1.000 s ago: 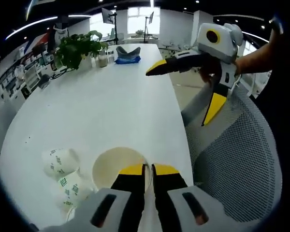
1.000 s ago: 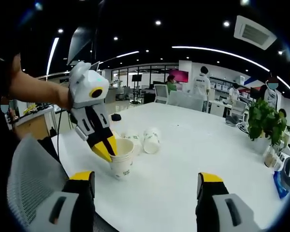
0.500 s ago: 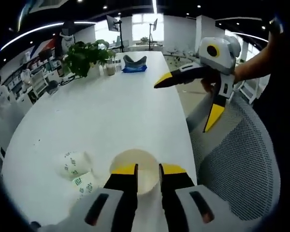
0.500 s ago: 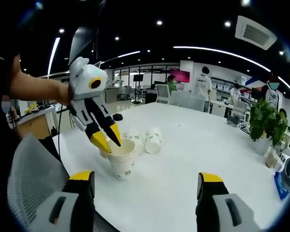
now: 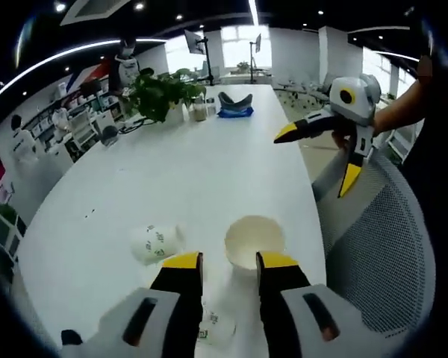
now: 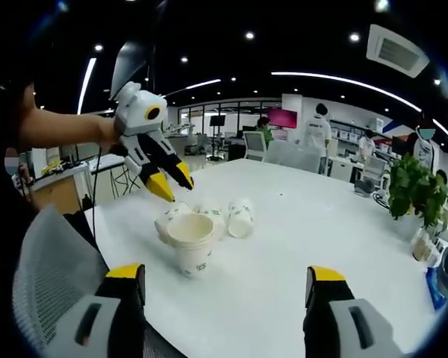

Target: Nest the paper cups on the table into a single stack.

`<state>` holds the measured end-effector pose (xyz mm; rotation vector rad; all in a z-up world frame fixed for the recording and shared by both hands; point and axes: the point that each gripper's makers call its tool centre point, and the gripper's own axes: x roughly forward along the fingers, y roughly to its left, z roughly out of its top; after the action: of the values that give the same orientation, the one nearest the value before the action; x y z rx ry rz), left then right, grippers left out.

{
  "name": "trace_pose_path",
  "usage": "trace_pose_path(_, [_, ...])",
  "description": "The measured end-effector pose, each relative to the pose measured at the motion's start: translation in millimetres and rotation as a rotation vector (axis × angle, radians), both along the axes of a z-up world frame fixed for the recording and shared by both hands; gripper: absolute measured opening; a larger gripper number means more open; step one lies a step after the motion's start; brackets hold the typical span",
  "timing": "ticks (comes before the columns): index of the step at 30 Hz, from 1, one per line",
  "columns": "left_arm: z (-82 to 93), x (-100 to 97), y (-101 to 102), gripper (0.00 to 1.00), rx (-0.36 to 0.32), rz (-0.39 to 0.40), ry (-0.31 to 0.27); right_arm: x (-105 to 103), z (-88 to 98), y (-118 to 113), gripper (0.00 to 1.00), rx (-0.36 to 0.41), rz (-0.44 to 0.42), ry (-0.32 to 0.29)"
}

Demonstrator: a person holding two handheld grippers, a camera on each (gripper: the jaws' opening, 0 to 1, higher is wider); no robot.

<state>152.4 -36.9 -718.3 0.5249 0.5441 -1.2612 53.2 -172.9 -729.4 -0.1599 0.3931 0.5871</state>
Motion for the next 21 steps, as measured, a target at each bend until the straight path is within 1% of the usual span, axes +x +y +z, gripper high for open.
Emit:
trace_pose_path(3, [0.3,3.9,8,0.27,0.007,0.019,-0.003,0,-0.6,0,0.90,-0.001,0.002,0.001])
trace_pose_path(4, [-0.1,8.2,13,0.28,0.010,0.026,-0.004,0,-0.9,0,0.90,-0.002,0.003,0.001])
trace_pose_path(8, [-1.4,15.2,22,0.29,0.026,0.041,-0.011,0,-2.3,0,0.90,-0.005,0.008,0.003])
trace_pose_path(12, [-7.2,29.0,34,0.31,0.039,0.054,-0.008,-1,-2.9,0,0.90,-0.008,0.010,0.005])
trace_pose_path(14, [-8.3,29.9,35,0.31,0.047,0.060,-0.005,-1,-2.8,0,0.90,-0.008,0.009,0.004])
trace_pose_path(19, [-20.9,40.1,43,0.33,0.067,0.078,0.032,-1,-2.3,1,0.90,-0.009,0.006,0.004])
trace_pose_path(20, [-21.8,40.8,44,0.33,0.067,0.079,0.035,-1,-2.1,1,0.90,-0.009,0.005,0.004])
trace_pose_path(21, [-23.4,40.2,44,0.34,0.070,0.084,0.051,0,-1.6,1,0.90,-0.008,0.003,0.002])
